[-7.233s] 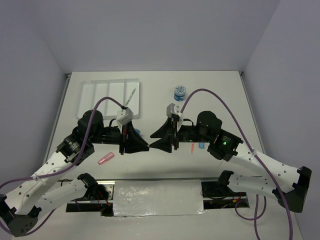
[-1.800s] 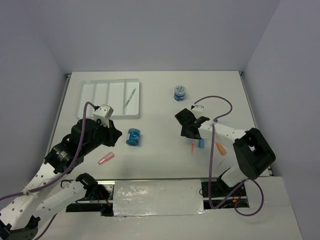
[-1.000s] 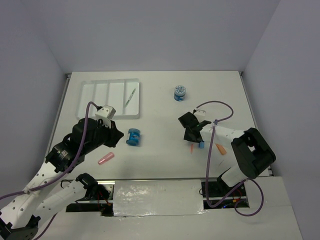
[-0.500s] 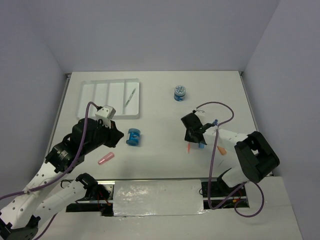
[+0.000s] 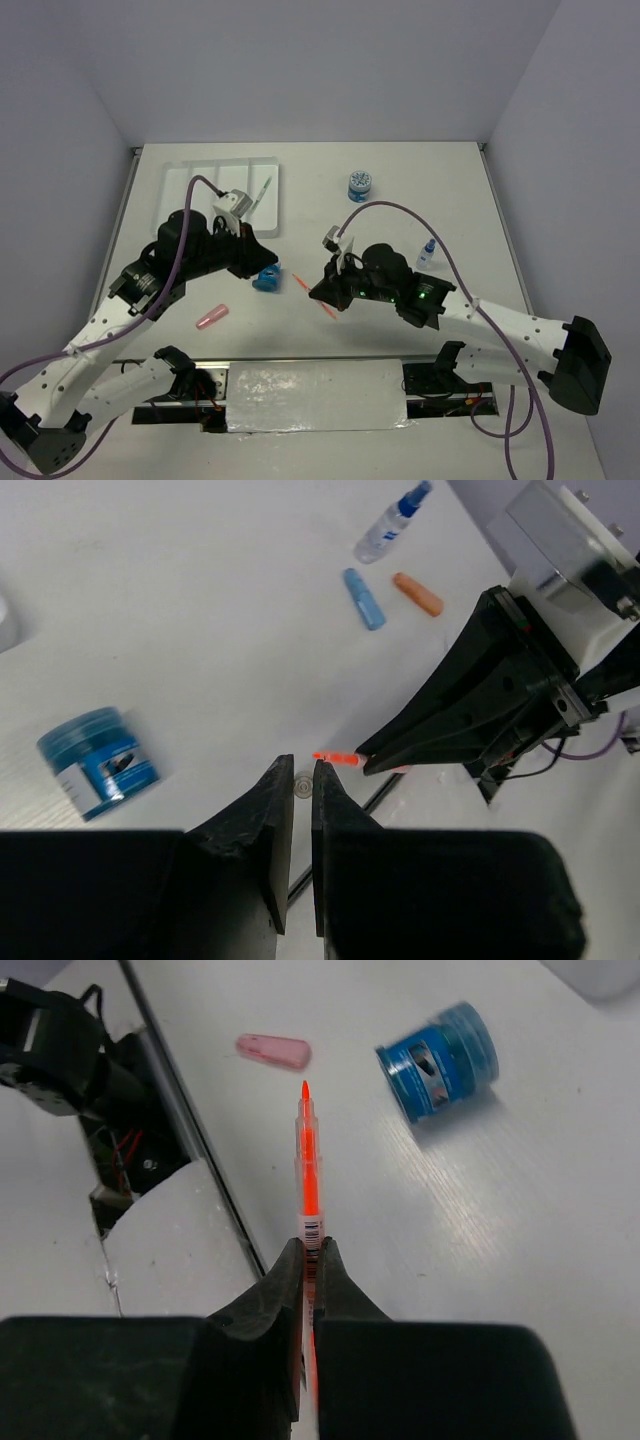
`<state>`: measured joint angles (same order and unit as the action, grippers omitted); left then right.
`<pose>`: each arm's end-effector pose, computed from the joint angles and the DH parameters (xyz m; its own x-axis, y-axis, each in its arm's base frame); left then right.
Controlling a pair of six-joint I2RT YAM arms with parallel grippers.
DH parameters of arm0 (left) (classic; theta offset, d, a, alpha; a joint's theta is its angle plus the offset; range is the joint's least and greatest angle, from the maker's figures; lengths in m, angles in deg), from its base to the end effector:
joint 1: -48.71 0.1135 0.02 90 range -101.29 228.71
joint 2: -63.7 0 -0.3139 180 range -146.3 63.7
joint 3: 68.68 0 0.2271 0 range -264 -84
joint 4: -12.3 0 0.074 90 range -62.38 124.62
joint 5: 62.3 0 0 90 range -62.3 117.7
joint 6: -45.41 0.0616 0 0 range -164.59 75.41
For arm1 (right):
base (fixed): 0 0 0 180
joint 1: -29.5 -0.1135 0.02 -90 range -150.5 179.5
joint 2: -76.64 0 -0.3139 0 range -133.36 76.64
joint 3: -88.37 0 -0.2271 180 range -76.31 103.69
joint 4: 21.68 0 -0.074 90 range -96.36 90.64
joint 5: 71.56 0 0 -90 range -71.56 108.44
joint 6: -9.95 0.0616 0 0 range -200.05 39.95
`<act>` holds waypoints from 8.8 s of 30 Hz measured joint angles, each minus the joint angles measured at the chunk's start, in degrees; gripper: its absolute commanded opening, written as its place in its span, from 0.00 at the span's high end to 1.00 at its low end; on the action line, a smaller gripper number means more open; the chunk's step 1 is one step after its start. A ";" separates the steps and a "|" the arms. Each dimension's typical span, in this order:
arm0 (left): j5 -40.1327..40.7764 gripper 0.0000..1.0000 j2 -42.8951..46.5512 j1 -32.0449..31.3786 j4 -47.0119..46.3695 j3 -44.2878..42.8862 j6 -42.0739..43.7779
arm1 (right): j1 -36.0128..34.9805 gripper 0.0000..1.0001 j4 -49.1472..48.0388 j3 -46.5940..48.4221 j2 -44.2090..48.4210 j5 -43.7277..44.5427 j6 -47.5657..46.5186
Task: Sort the stationery into containers
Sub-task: Pick up the pen from the center of the board, then close the pen cap on the pen, then place the pen in the storage box, then pick up the pen from the center of the board.
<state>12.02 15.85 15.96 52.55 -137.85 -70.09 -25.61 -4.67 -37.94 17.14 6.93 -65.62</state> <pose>0.1146 -0.0935 0.3855 -0.5631 -0.1307 -0.8160 0.5467 0.6816 -0.4864 0.1103 0.1797 0.3089 -0.4414 -0.2060 -0.8734 -0.8250 0.4760 0.3046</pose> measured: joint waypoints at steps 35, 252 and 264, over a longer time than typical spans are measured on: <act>-10.67 1.00 -6.93 0.68 -10.86 -1.92 -13.05 | -0.79 1.00 -5.53 -3.93 14.43 1.86 -7.67; 45.16 0.01 17.94 -1.36 16.46 3.67 -2.21 | 10.10 0.00 12.85 63.52 -57.09 22.93 15.30; 56.08 0.01 12.37 -1.29 22.73 -0.22 -9.38 | 0.46 0.00 13.90 51.43 -6.47 17.51 13.62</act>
<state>68.10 28.22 14.67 75.28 -138.06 -79.46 -25.15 9.23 13.49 10.67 24.44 -52.00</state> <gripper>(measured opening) 0.993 0.994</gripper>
